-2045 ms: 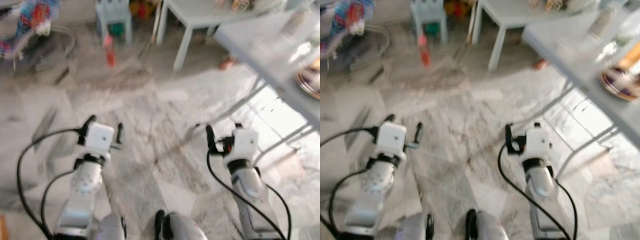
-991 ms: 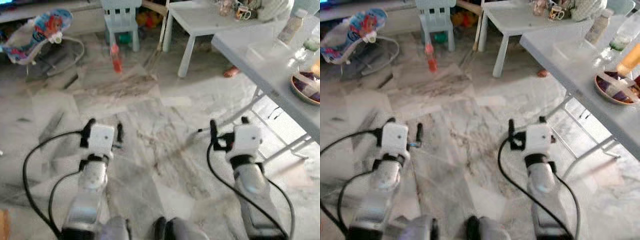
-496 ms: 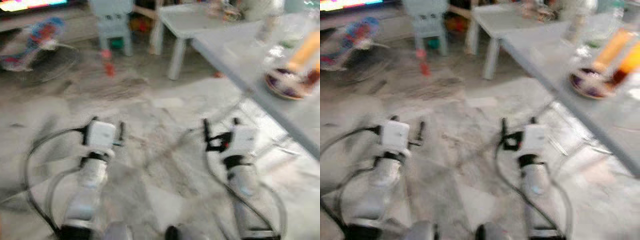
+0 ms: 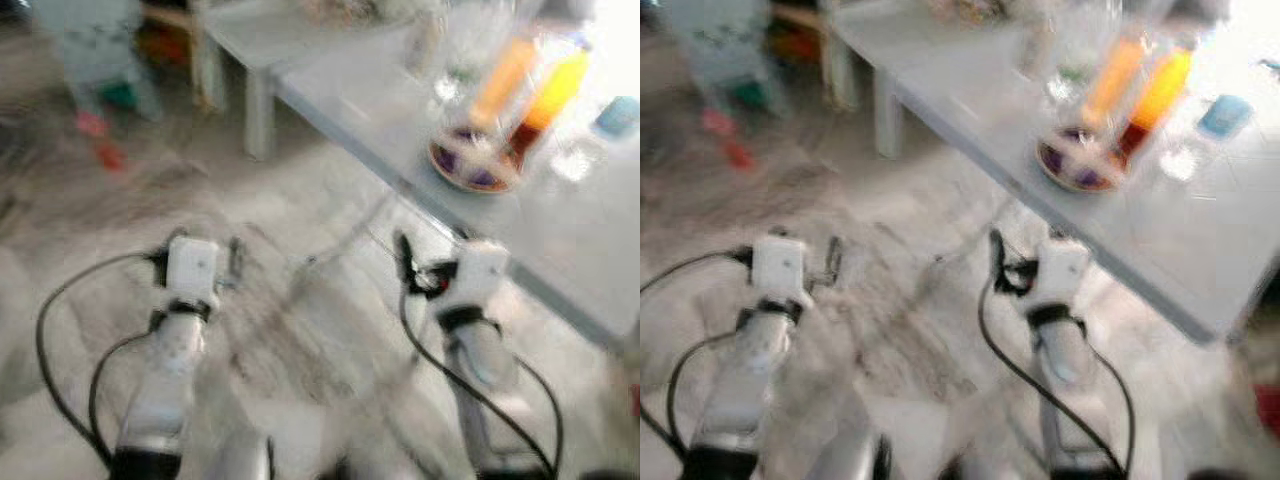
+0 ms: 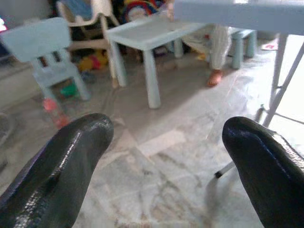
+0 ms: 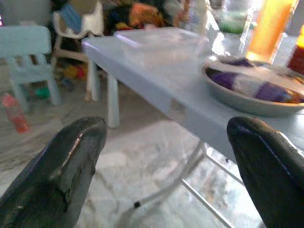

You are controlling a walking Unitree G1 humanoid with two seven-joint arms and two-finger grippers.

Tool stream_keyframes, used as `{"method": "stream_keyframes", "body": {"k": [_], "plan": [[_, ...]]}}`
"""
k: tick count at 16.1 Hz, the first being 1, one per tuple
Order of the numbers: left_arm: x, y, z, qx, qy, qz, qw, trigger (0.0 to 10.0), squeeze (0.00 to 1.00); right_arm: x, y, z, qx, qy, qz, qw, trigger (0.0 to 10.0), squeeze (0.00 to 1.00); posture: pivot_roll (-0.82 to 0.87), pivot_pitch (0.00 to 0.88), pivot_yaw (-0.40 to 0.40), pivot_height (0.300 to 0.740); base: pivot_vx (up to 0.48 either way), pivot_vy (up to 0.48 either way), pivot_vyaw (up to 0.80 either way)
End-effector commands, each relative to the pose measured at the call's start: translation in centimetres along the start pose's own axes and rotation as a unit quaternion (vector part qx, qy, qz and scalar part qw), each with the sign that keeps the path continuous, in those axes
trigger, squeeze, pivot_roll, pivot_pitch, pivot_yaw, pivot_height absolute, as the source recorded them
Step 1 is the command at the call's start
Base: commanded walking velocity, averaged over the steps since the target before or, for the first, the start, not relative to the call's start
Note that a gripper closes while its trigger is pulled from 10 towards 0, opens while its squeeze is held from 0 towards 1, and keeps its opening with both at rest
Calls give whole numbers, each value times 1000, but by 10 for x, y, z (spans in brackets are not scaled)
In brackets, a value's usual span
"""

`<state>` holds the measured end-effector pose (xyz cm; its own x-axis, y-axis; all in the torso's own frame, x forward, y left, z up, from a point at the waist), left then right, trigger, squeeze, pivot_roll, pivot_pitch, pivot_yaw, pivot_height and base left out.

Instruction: Restocking fridge

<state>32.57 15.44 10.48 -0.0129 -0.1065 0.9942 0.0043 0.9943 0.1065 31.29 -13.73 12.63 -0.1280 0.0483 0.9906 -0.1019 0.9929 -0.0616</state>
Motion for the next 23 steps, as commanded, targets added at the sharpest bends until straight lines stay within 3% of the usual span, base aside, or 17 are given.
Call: {"method": "stream_keyframes", "body": {"k": [1, 4, 16, 19, 23], "plan": [[8, -11, 0, -13, -14, 14, 1000, 10000, 0, 2, -11, 3, -10, -3, 15, 1000, 10000, 0, 76, 179, -58, 740, 274, 398, 0], [12, -12, -1, -18, -25, 13, 999, 10000, 0, 1, -10, 4, -11, -2, 15, 1000, 10000, 0, 74, 180, -57, 740, 269, 399, 0], [21, -22, -2, -47, -43, 34, 997, 10000, 0, -1, -7, 4, -8, 0, 15, 1000, 10000, 0, 75, 176, -53, 740, 299, 373, -642], [27, -27, -1, -59, -56, 38, 996, 10000, 0, -2, -6, 5, -6, 2, 12, 1000, 10000, 0, 74, 178, -53, 740, 0, 0, 0], [27, -25, 0, -56, -55, 38, 996, 10000, 0, -5, -6, 6, -8, 6, 15, 1000, 10000, 0, 77, 185, -53, 740, 0, 0, -800]]}}
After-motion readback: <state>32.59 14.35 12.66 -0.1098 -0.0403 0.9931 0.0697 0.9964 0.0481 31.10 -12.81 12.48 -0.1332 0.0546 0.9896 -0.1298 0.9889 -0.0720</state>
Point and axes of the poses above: a point about 5 cm out from each wrist's last joint towards the gripper, its own z axis pointing back from the gripper into the wrist, its own x axis along the axis of the wrist's last joint, y = z × x, the point moved 5 cm from there along -z, pointing out of the wrist towards the gripper, and after that the axes turned 5 degrees about z, right-handed, at the moved point
